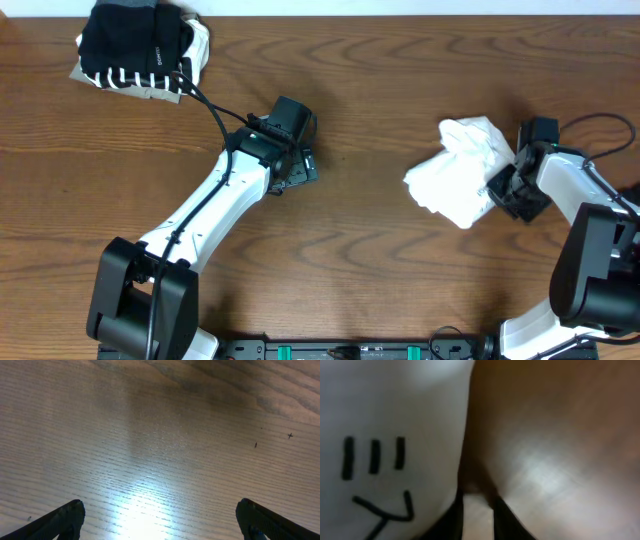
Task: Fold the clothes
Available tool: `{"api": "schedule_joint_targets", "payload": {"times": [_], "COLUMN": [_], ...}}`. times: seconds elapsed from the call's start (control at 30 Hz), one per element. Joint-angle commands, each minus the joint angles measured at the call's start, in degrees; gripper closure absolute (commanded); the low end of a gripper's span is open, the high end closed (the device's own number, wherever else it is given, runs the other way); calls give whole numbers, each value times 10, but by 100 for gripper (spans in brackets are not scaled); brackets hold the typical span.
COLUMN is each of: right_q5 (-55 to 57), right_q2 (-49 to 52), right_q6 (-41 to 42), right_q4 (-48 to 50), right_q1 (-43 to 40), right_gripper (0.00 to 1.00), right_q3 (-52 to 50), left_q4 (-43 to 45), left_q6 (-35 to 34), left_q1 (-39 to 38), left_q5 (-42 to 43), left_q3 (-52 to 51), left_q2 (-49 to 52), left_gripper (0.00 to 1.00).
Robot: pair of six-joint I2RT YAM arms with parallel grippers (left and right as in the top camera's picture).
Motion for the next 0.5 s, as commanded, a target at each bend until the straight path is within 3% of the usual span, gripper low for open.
{"api": "schedule_joint_targets", "payload": {"times": [0.0, 0.33, 0.47], "right_q5": [-39, -154, -172], "right_q2": [1, 26, 37], "right_q6": [-70, -239, -262], "right_q4": [41, 225, 289], "right_q1": [26, 122, 163], "right_gripper": [74, 66, 55], "right_q3": [-1, -1, -1], "left_q4": [-3, -3, -3], "left_q6": [-1, -1, -1], "left_q1": [1, 1, 1], "left_q5": [-7, -7, -7], "left_q3": [-3, -3, -3], "left_q2": [3, 3, 3], "left_gripper": [2, 2, 2]}}
